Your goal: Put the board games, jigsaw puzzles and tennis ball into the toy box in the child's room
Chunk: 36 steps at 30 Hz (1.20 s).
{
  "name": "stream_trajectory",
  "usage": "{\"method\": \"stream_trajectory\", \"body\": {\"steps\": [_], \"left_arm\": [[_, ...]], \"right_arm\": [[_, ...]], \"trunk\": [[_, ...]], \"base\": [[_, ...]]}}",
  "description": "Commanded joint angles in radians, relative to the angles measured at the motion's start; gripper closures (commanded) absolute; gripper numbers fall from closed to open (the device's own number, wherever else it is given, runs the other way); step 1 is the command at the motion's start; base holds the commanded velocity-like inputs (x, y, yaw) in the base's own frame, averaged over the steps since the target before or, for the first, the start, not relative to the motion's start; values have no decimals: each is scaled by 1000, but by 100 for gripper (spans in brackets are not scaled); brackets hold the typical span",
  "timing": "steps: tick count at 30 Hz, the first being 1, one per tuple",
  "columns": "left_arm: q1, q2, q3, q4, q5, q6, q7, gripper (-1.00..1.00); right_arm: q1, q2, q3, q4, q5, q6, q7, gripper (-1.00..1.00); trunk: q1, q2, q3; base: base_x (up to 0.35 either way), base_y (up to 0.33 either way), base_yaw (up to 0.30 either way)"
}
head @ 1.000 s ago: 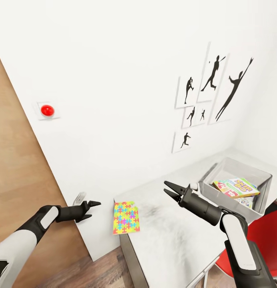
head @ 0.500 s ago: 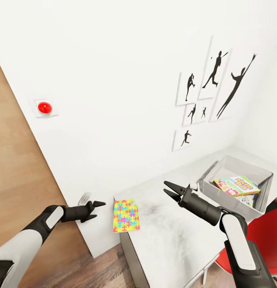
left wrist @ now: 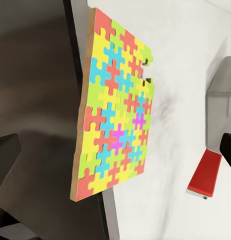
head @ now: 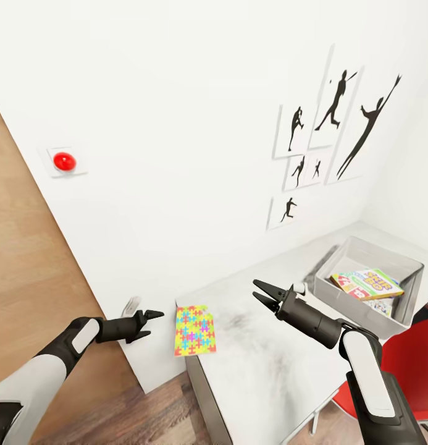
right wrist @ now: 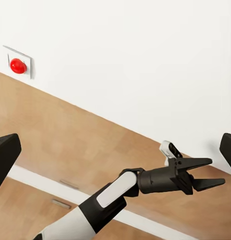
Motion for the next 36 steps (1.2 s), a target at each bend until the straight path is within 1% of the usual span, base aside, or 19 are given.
{"method": "stream_trajectory", "body": {"steps": [1,6,16,25,36], "left_arm": [[-1,1,-6,0,6,3,-1,-100],[-1,3,-5,-1,6,3,-4,-100],[-1,17,-1,-4,11,8,-9,-100],[-1,17,-1,-5,12,9,-9,-100],[-1,16,-1,-5,12,9,-8,-100]], "right_arm": [[-1,0,-2,0,6,4,7,-100],[-1,-1,-4,0,6,4,5,-100],[-1,1,-4,0,6,4,5,-100],[-1,-1,0,1,6,-18,5,-100],[-1,-1,1,1,6,-21,5,-100]], "trunk": [[1,-2,-3],[1,-2,-9],[1,-2,-25],[1,-2,-40],[1,-2,-57]], "base": [[0,0,0],[0,0,0],[0,0,0],[0,0,0],[0,0,0]]}}
